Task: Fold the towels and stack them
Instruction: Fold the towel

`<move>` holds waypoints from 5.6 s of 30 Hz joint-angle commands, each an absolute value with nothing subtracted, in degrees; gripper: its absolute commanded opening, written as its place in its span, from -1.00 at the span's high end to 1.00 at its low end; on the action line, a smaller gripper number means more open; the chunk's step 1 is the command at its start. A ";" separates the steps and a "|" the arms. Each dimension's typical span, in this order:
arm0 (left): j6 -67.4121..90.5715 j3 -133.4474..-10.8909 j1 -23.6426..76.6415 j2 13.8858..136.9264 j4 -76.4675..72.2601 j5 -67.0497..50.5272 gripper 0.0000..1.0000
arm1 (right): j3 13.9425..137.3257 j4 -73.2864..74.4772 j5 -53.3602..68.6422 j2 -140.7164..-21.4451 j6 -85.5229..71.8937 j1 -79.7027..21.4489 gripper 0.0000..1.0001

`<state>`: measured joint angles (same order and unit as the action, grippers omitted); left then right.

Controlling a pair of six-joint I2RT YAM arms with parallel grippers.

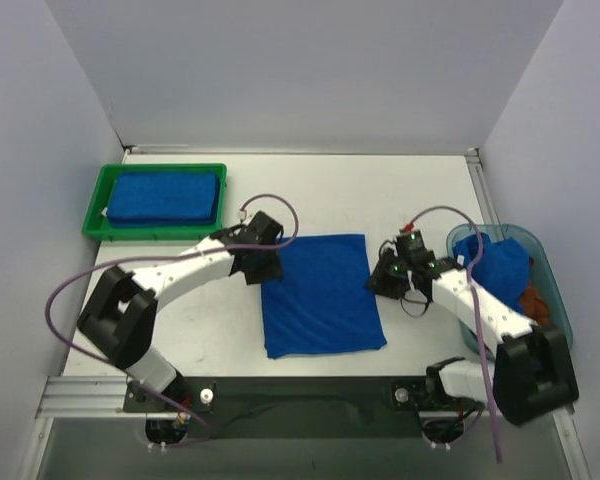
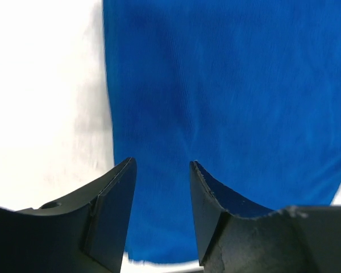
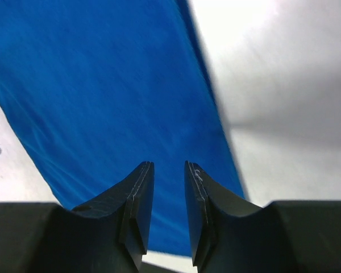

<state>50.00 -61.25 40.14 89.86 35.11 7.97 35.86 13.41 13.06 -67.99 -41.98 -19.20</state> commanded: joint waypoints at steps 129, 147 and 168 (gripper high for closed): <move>62.58 -53.00 53.70 86.05 38.76 19.95 0.75 | 22.85 5.19 11.87 -67.76 -53.00 -20.57 0.67; 53.97 -59.93 46.86 83.23 41.22 20.74 0.92 | 32.86 11.07 10.72 -63.37 -49.22 -20.48 1.00; 29.00 -119.15 21.54 110.73 38.06 8.53 0.93 | 87.52 6.60 7.21 -91.13 -34.99 -13.72 1.00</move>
